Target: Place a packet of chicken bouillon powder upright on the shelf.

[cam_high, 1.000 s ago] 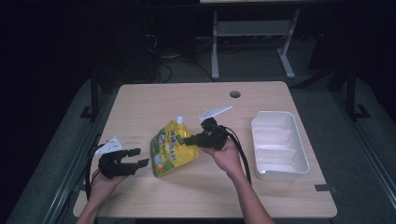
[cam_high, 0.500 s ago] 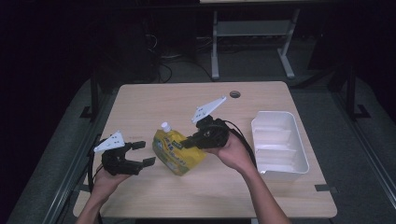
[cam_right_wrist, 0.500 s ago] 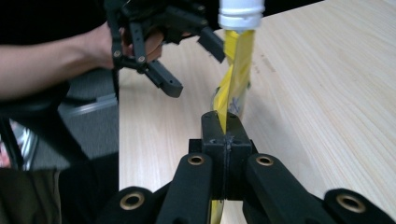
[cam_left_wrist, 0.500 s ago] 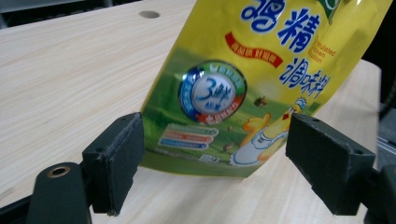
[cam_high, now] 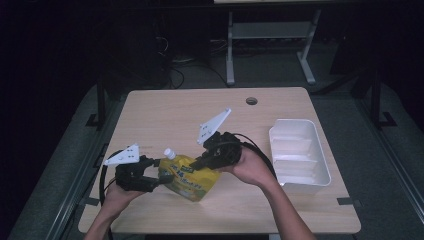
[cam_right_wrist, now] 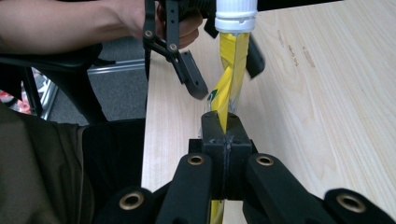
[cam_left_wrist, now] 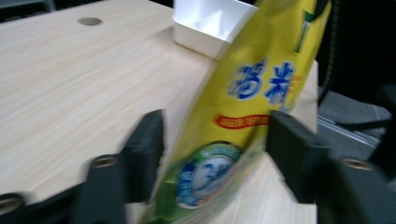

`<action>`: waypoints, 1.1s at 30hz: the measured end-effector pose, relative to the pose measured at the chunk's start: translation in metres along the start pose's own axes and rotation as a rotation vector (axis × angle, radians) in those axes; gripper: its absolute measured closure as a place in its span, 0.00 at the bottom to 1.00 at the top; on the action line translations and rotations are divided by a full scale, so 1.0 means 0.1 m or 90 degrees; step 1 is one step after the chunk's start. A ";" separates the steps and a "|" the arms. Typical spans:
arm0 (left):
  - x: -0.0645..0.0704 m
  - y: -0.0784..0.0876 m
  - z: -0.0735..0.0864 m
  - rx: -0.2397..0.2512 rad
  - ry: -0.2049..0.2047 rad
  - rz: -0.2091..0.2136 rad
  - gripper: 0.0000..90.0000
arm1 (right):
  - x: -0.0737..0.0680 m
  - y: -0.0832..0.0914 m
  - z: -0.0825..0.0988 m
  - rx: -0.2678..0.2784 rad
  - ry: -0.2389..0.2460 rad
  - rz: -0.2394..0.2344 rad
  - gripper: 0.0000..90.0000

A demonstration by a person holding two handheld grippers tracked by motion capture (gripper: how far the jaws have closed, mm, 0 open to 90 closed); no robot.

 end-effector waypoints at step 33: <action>-0.01 0.08 0.17 -0.010 -0.009 0.045 0.99 | 0.37 -0.17 0.44 0.155 -0.171 0.015 0.66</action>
Point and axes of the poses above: each handheld gripper's, and its own axes: y roughly backward along the jaws, z roughly out of its underside, x roughly to its right, the point moved 7 cm from there along -y, roughly forward along the jaws
